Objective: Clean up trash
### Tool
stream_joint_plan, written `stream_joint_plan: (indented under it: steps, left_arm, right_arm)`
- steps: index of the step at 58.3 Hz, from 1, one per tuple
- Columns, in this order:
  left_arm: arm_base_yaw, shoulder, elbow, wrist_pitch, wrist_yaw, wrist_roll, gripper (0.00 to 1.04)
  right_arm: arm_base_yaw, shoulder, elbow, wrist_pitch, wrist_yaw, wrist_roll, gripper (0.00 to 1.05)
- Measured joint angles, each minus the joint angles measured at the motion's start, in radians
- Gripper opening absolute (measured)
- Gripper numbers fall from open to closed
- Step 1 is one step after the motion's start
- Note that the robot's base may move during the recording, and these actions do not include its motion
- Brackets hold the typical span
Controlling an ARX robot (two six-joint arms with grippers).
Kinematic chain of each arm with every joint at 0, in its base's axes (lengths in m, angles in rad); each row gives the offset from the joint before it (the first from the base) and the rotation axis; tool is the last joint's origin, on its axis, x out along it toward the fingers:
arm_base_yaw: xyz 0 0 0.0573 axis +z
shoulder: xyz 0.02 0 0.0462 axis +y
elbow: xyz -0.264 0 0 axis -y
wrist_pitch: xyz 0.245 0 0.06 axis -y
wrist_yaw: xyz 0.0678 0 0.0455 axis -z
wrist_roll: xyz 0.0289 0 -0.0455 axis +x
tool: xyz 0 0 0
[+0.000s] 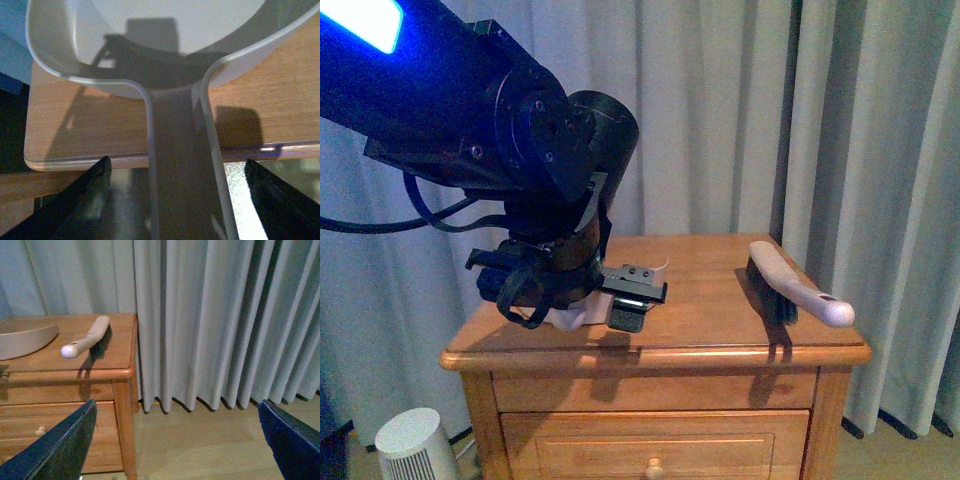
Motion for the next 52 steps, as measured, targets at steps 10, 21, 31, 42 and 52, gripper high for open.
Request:
stream_joint_plan:
  steps: [10,21,31,42,52]
  left_arm:
    - [0.001,0.000,-0.012,0.025,0.001,0.011,0.41]
    - [0.002,-0.007,-0.029,0.055,0.008,0.036,0.28]
    - [0.002,-0.076,-0.109,0.183,-0.006,0.098,0.28]
    - [-0.015,-0.293,-0.339,0.531,-0.034,0.245,0.28]
    - [-0.032,-0.592,-0.637,0.849,-0.019,0.367,0.28]
  right_arm:
    - [0.000,0.000,0.000,0.000,0.000,0.000,0.97]
    - [0.000,0.000,0.000,0.000,0.000,0.000,0.97]
    - [0.000,0.000,0.000,0.000,0.000,0.000,0.97]
    - [0.000,0.000,0.000,0.000,0.000,0.000,0.97]
    - [0.000,0.000,0.000,0.000,0.000,0.000,0.97]
